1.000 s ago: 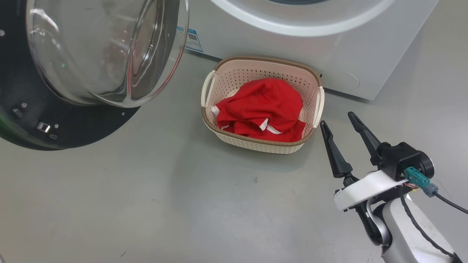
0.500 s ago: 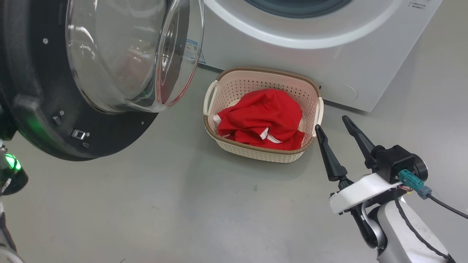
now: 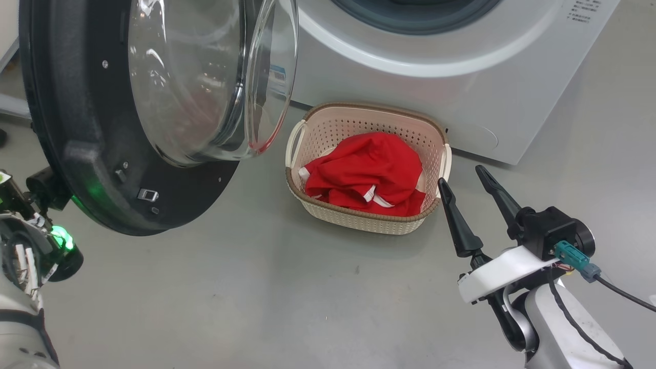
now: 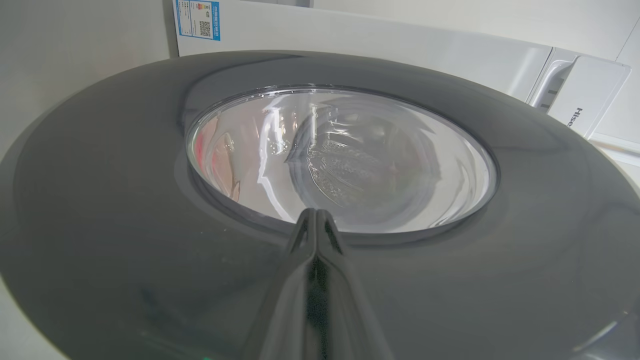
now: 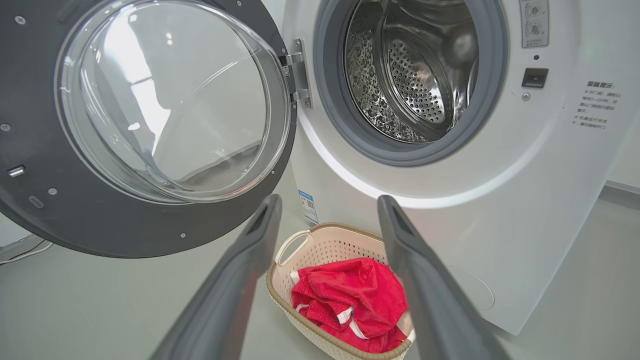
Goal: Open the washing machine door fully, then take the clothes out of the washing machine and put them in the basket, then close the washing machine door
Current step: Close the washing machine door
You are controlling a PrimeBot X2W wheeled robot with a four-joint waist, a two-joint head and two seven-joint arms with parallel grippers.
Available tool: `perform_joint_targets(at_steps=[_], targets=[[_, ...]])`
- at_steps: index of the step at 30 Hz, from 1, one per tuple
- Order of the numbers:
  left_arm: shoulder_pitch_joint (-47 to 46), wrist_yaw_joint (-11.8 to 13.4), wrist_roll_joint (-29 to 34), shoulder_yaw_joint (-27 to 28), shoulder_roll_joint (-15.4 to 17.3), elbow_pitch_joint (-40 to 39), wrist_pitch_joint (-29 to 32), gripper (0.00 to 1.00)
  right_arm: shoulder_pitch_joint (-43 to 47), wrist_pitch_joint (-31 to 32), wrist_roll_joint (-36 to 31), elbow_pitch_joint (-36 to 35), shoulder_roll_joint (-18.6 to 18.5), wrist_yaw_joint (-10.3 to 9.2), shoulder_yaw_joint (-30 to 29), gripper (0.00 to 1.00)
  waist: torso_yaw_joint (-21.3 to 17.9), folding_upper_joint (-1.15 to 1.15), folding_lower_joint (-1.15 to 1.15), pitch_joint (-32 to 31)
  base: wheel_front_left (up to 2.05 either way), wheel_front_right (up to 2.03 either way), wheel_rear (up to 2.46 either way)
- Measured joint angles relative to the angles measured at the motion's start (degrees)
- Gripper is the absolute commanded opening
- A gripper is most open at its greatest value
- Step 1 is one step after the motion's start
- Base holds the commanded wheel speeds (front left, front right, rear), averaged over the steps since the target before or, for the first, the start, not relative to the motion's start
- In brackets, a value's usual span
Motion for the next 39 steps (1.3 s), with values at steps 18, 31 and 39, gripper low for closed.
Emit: perform_joint_targets(at_steps=[18, 31, 39], targets=[[1.58, -1.78, -2.22, -1.66, -5.52, -5.81, 8.59, 0.00, 0.31, 0.00, 0.42, 0.08, 0.09, -0.52, 0.01, 1.00, 0.11, 0.00, 0.00, -0.03, 0.00, 0.00, 0.00], [3.60, -2.01, -2.78, -3.39, -7.06, -11.21, 12.04, 0.00, 0.44, -0.08, 0.43, 0.22, 0.19, -0.53, -0.10, 1.00, -0.14, 0.00, 0.00, -0.01, 0.00, 0.00, 0.00], [5.75, -2.44, -3.54, -4.45, -7.77, -15.58, 11.32, 0.00, 0.44, -0.49, 0.51, 0.56, 0.40, -0.53, -0.15, 1.00, -0.18, 0.00, 0.00, -0.58, 0.00, 0.00, 0.00]])
